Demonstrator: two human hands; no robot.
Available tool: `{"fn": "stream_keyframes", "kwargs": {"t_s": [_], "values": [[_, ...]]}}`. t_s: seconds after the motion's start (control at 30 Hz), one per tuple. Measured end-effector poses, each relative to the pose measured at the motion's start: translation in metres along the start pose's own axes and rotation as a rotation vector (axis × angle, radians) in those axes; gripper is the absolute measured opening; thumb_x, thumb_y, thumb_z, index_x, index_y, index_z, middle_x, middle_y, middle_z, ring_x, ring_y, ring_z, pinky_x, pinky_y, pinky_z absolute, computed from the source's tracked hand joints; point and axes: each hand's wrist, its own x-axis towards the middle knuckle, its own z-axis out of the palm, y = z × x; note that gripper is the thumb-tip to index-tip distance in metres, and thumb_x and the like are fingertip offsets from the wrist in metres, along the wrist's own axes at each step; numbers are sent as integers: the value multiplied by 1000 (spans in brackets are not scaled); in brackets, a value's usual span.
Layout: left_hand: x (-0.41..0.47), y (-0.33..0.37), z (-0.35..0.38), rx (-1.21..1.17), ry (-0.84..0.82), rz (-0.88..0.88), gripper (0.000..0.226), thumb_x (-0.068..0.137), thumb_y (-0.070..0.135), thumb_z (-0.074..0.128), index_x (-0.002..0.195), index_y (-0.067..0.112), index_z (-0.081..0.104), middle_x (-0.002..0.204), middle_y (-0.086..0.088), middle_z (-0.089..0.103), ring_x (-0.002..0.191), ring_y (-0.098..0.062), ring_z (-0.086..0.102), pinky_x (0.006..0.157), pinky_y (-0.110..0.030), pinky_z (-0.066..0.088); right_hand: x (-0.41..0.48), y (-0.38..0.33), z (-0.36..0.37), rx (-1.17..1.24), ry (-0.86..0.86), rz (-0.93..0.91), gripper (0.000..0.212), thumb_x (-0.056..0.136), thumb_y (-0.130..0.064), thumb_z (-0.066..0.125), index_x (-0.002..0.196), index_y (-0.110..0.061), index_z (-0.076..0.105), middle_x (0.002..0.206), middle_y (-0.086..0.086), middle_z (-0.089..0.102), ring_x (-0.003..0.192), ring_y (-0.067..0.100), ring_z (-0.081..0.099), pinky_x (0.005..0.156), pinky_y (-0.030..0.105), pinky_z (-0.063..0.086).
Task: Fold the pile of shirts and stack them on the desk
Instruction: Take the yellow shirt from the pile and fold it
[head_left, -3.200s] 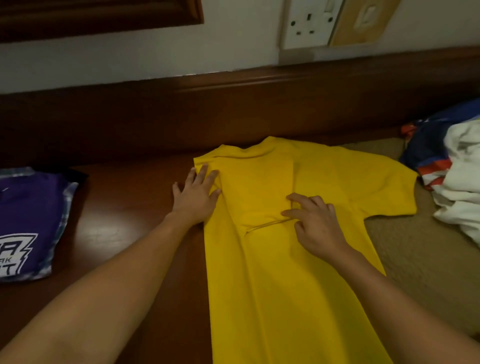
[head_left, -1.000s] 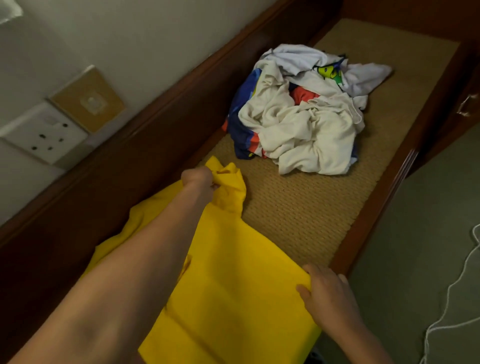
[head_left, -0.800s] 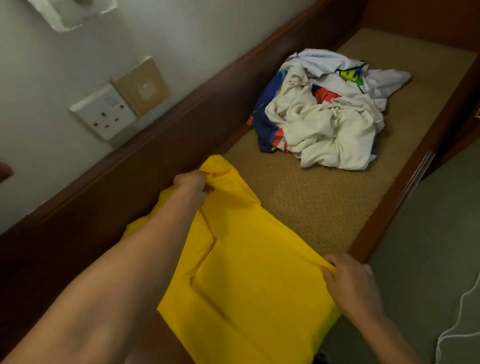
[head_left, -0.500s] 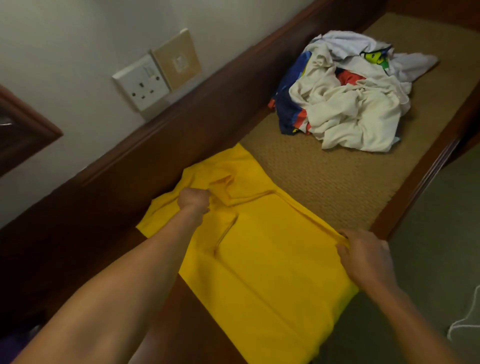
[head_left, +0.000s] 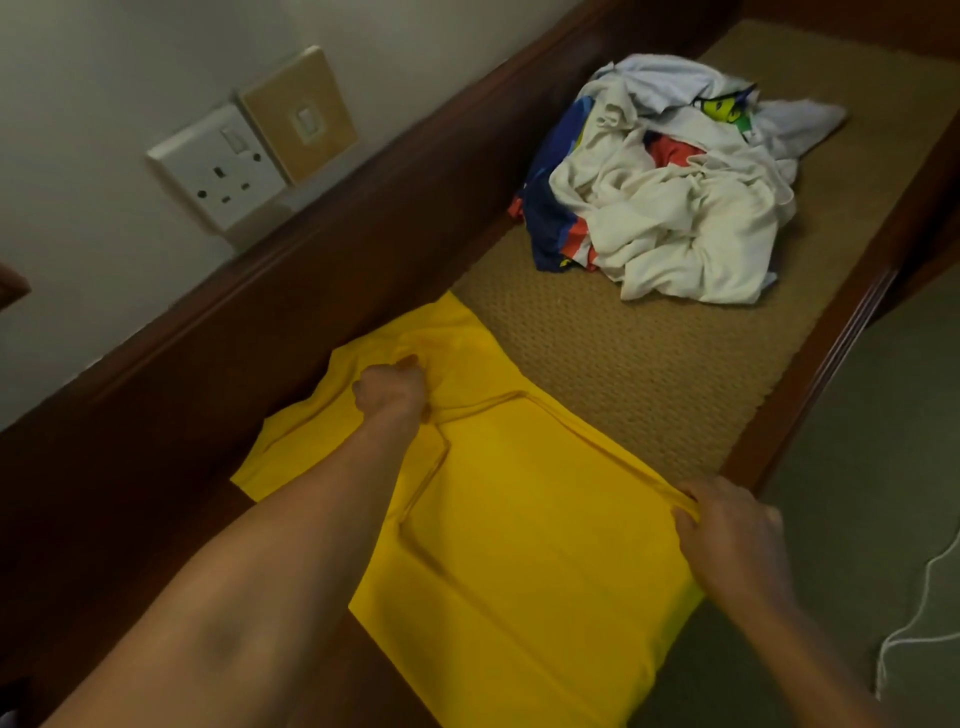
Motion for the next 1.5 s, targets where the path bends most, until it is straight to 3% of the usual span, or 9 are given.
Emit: {"fn": "stream_keyframes", "kwargs": {"t_s": [0.23, 0.37, 0.47, 0.57, 0.7, 0.9, 1.13, 1.3, 1.5], "values": [[-10, -21, -25, -329, 49, -157, 54, 98, 40, 62, 131, -2, 58, 133, -20, 61, 123, -39, 58, 98, -43, 49, 3, 1, 3, 11, 0, 19, 25, 92, -23, 67, 116, -21, 71, 99, 0, 66, 94, 21, 60, 84, 42, 40], [-20, -7, -15, -79, 12, 163, 49, 92, 56, 64, 73, 11, 64, 86, -11, 66, 98, -35, 63, 85, -41, 50, 1, 1, 3, 23, -4, 13, 24, 93, -22, 66, 117, -23, 71, 97, -2, 63, 92, 19, 58, 81, 39, 35], [-10, 3, -7, 54, 34, 153, 58, 83, 66, 67, 106, 12, 70, 123, -15, 56, 109, -36, 57, 93, -46, 48, 0, 3, 5, 36, 10, 9, 25, 92, -21, 68, 117, -23, 71, 94, -4, 60, 90, 18, 57, 80, 36, 31], [16, 0, 2, 150, 20, 107, 74, 75, 74, 55, 106, 9, 71, 114, -15, 65, 102, -35, 60, 90, -46, 49, 2, 5, 7, 42, 7, 16, 24, 93, -20, 68, 116, -23, 71, 97, -3, 63, 91, 18, 57, 81, 36, 30], [14, -4, -11, 40, 110, 213, 23, 81, 34, 60, 79, 15, 70, 102, -16, 69, 86, -36, 68, 76, -47, 59, 4, 5, 8, 54, -11, 18, 23, 94, -20, 66, 116, -25, 71, 96, -6, 62, 92, 18, 57, 85, 41, 36], [18, -19, -43, -160, -5, -106, 42, 99, 18, 59, 136, -1, 53, 135, -20, 60, 120, -35, 62, 96, -41, 55, 6, 5, 7, 48, -6, 22, 24, 94, -20, 65, 117, -23, 71, 98, -3, 62, 95, 19, 57, 86, 41, 37], [1, 1, -25, -127, -165, -142, 82, 90, 65, 60, 142, 3, 47, 137, -15, 56, 125, -38, 54, 103, -43, 46, -5, 11, 6, -46, 99, 63, 21, 87, -19, 74, 107, -15, 73, 86, -8, 44, 86, 24, 56, 81, 44, 40], [-6, 5, -4, 72, -28, -85, 89, 84, 51, 76, 146, 0, 37, 149, -22, 43, 134, -39, 47, 106, -44, 43, -12, 16, 9, -46, 112, 38, 19, 85, -18, 76, 104, -16, 72, 89, -1, 61, 84, 21, 60, 86, 48, 44], [-15, 0, -2, 75, -9, 20, 53, 91, 28, 73, 130, -3, 55, 136, -21, 58, 122, -38, 58, 87, -36, 48, -19, 18, 13, 41, 149, -77, 24, 82, -11, 78, 105, -15, 73, 87, -9, 48, 77, 11, 48, 74, 35, 36]]}}
